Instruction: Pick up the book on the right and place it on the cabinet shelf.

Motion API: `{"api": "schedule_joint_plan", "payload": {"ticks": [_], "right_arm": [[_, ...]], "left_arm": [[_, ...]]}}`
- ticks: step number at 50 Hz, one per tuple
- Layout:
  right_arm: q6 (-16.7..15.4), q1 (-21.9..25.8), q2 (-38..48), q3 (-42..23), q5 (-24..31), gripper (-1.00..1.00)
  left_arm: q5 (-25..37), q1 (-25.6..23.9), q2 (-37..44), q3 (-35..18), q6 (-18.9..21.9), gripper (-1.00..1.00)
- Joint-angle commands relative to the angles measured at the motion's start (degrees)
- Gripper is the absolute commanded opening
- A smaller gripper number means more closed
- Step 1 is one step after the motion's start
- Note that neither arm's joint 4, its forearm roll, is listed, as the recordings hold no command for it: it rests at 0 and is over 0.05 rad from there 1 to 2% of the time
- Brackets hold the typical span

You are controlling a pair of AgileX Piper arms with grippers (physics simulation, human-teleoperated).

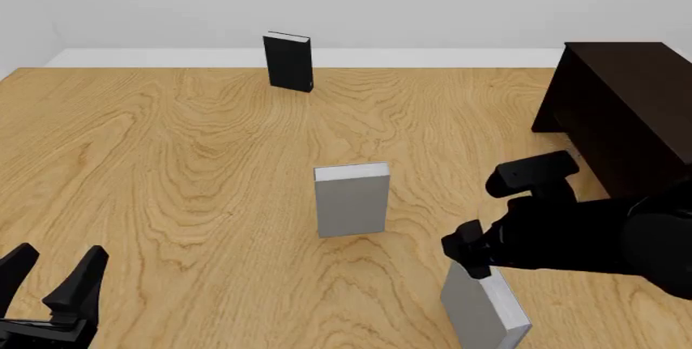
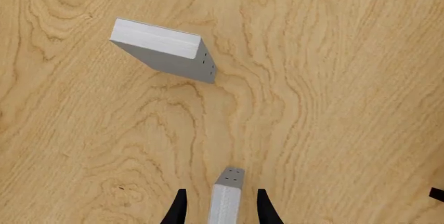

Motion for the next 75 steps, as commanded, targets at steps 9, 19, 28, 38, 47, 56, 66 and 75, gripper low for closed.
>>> {"api": "schedule_joint_plan", "payload": {"ticks": [9,19,28,38,47,56,66,75], "right_arm": [[0.9,0.0,-0.1,3.0,-1.9,1.00],[1.6,0.6,0.2,3.7,-2.9,1.00],[1.9,0.7,0.2,4.8,-3.7,1.00],[2.5,0.7,-0.1,6.2,-4.8,1.00],[2.7,0.8,0.4,6.5,-5.7,1.00],[3.2,1.0,1.0,7.7,-7.6,1.00],[2.5,0.7,0.7,7.1,-7.3,1.00],[0.7,-0.1,0.2,5.3,-5.5,-1.00]], "left_arm": [[0.0,0.0,0.1,0.0,-0.1,1.00],[0.2,0.0,-0.1,0.0,-0.1,1.00],[0.2,0.1,-0.1,0.0,-0.1,1.00],[-0.3,-0.2,0.6,0.0,0.1,1.00],[0.3,-0.2,0.1,0.0,0.3,1.00],[1.0,-0.1,-0.5,0.0,0.3,1.00],[1.2,-0.1,-0.8,0.0,0.3,1.00],[1.5,-0.2,-1.0,0.0,0.2,1.00]]}}
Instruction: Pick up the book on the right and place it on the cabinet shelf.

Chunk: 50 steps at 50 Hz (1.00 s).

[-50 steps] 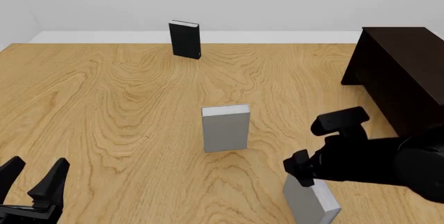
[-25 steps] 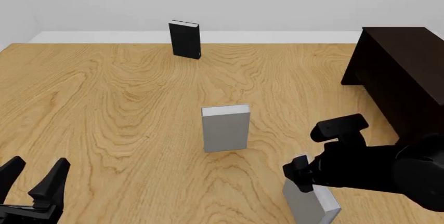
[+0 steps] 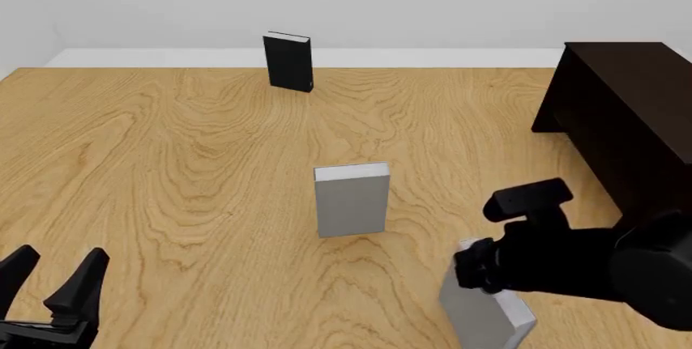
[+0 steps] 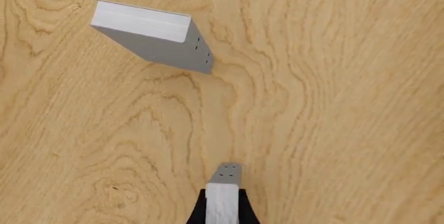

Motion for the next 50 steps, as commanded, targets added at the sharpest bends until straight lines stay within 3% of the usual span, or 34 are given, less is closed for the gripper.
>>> {"api": "schedule_joint_plan", "payload": {"ticks": [1,13,34,50], "right_arm": [[-1.2,-0.5,-0.5,-1.4,1.2,-1.00],[-2.4,-1.0,-0.8,-2.1,1.7,-1.00],[-8.0,-3.8,-3.0,-8.1,6.4,-1.00],[-17.4,-7.3,-3.3,-13.5,7.7,-1.00]], "left_arm": [[0.4,-0.1,-0.3,0.0,0.0,1.00],[-0.3,0.0,0.4,0.0,-0.2,1.00],[-0.9,-0.1,1.1,0.0,-0.3,1.00],[-1.0,-0.1,1.2,0.0,0.6,1.00]]}}
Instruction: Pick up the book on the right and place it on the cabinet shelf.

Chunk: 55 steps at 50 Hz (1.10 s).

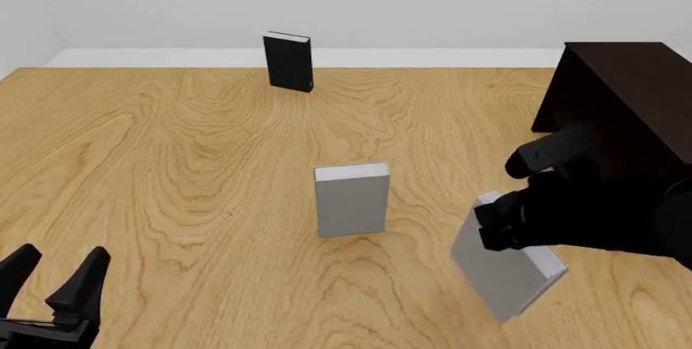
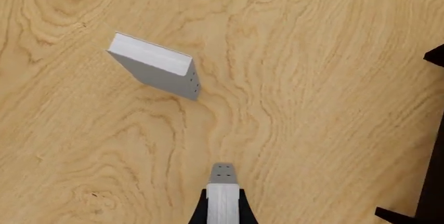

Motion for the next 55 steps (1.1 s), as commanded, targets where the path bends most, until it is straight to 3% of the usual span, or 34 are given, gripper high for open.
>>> {"api": "schedule_joint_plan", "payload": {"ticks": [1,9,17,25,36,38,40,45,49,51,55], "right_arm": [[-4.9,-1.8,0.1,-5.0,0.9,-1.00],[-11.4,-3.5,1.3,-8.1,0.1,-1.00],[-14.8,-4.9,2.5,-9.7,-1.5,-1.00],[-22.6,-5.9,3.0,-10.6,-3.1,-1.00],[-23.5,-4.5,2.9,-11.6,-5.3,-1.00],[-26.1,-6.2,1.5,-10.4,-7.0,-1.00],[-26.1,-4.0,2.3,-10.4,-6.9,-1.00],[-26.7,-4.5,1.8,-10.2,-8.1,-1.00],[-29.2,-5.2,0.9,-9.0,-10.1,-1.00],[-28.9,-2.9,1.9,-9.0,-9.6,-1.00],[-30.0,-3.1,1.8,-8.8,-10.5,-1.00]], "left_arm": [[0.0,0.1,0.0,0.0,0.4,1.00],[1.1,0.1,-1.2,0.0,0.6,1.00],[0.5,0.2,-0.8,0.0,1.0,1.00],[0.2,0.3,-0.5,0.0,1.0,1.00],[-0.4,0.4,0.1,0.0,1.0,1.00],[-0.8,0.4,0.5,0.0,1.0,1.00],[-1.1,0.5,0.7,0.0,1.0,1.00],[-1.2,0.7,1.0,0.0,1.1,1.00],[-1.3,0.8,1.1,0.0,1.2,1.00],[-1.4,0.8,1.2,0.0,1.2,1.00],[-1.3,0.8,1.2,0.0,1.2,1.00]]}}
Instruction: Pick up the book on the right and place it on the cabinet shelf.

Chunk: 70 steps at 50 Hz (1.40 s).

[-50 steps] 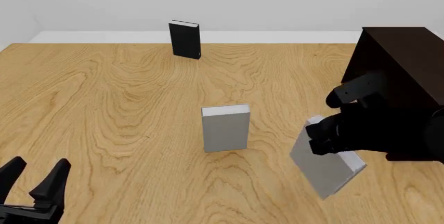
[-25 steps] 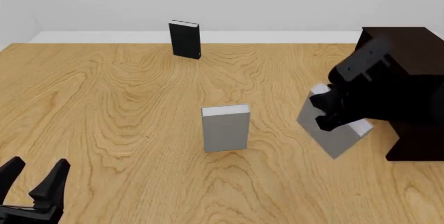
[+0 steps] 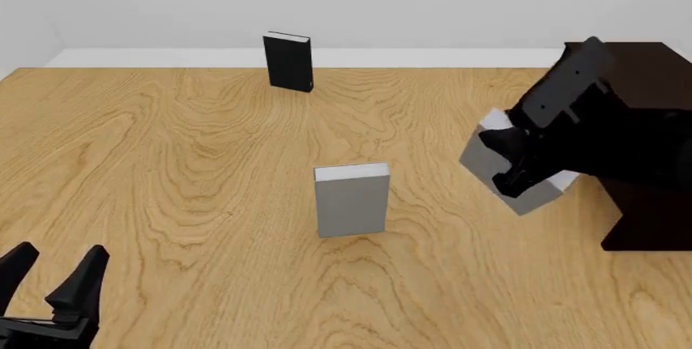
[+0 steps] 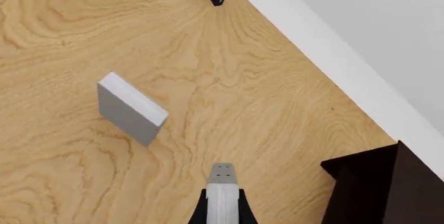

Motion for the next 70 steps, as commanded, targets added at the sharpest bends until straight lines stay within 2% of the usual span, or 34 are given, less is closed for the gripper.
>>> {"api": "schedule_joint_plan", "payload": {"ticks": [1,6,11,13,14,17,20,22,28,30,31,33,34,37,40,43,48,50,54,56,58,59,60,62,67,69,70], "right_arm": [[-1.6,1.1,-0.2,0.2,-2.6,-1.00],[-4.7,0.2,-1.4,1.8,-4.7,-1.00],[-10.2,-3.3,-4.3,4.3,-9.0,-1.00],[-12.1,-2.0,-4.3,5.8,-9.9,-1.00],[-11.5,-3.4,-5.1,5.6,-10.6,-1.00],[-12.7,-3.4,-5.0,6.4,-11.4,-1.00],[-16.2,-4.3,-5.9,8.1,-13.8,-1.00],[-16.8,-4.6,-6.3,8.5,-14.7,-1.00],[-22.9,-5.2,-7.8,13.3,-20.4,-1.00],[-25.9,-4.4,-8.2,15.9,-23.7,-1.00],[-26.1,-4.4,-8.2,16.2,-24.1,-1.00],[-29.4,-5.1,-8.3,18.8,-27.0,-1.00],[-29.3,-5.2,-8.6,19.0,-27.8,-1.00],[-31.1,-4.2,-7.9,20.7,-29.6,-1.00],[-34.5,-4.6,-7.4,23.1,-33.5,-1.00],[-36.1,-4.6,-7.2,24.5,-36.1,-1.00],[-41.1,-4.6,-5.6,28.5,-42.1,-1.00],[-41.1,-4.5,-5.4,28.7,-43.0,-1.00],[-45.2,-4.6,-3.9,31.1,-47.7,-1.00],[-45.7,-4.7,-3.5,31.0,-48.2,-1.00],[-47.7,-4.4,-2.6,32.1,-50.5,-1.00],[-47.4,-4.6,-2.5,32.0,-50.3,-1.00],[-49.5,-4.7,-1.6,33.2,-53.0,-1.00],[-51.5,-4.9,-0.4,34.1,-55.6,-1.00],[-53.8,-5.3,1.5,34.8,-58.8,-1.00],[-55.9,-5.0,3.0,35.5,-61.4,-1.00],[-55.5,-5.4,2.9,34.8,-61.0,-1.00]], "left_arm": [[-0.3,0.1,0.4,0.0,0.0,1.00],[-0.3,0.1,0.4,0.0,0.0,1.00],[-0.4,0.1,0.5,0.0,0.0,1.00],[-0.6,0.1,0.7,0.0,0.0,1.00],[-0.6,0.0,0.7,0.0,0.0,1.00],[-0.6,0.1,0.7,0.0,0.0,1.00],[-0.5,0.1,0.8,0.0,-0.1,1.00],[-0.5,0.0,0.8,0.0,0.0,1.00],[-0.7,0.0,1.0,0.0,0.1,1.00],[-0.7,-0.1,1.1,0.0,0.1,1.00],[-0.7,-0.1,1.1,0.0,0.1,1.00],[-0.7,-0.1,1.1,0.0,0.1,1.00],[-0.7,-0.1,1.1,0.0,0.1,1.00],[-0.8,-0.1,1.2,0.0,0.1,1.00],[-1.0,0.0,1.3,0.0,0.1,1.00],[-1.1,0.0,1.4,0.0,0.1,1.00],[-0.8,0.0,1.2,0.0,0.2,1.00],[-1.1,0.0,1.4,0.0,0.2,1.00],[-0.7,-0.1,1.0,0.0,0.2,1.00],[-0.7,-0.1,1.0,0.0,0.2,1.00],[-0.9,-0.1,1.2,0.0,0.2,1.00],[-0.9,-0.2,1.3,0.0,0.3,1.00],[-1.1,-0.1,1.4,0.0,0.2,1.00],[-1.1,-0.2,1.4,0.0,0.3,1.00],[-1.1,-0.1,1.4,0.0,0.2,1.00],[-1.2,0.0,1.4,0.0,0.1,1.00],[-1.4,-0.2,1.7,0.0,0.3,1.00]]}}
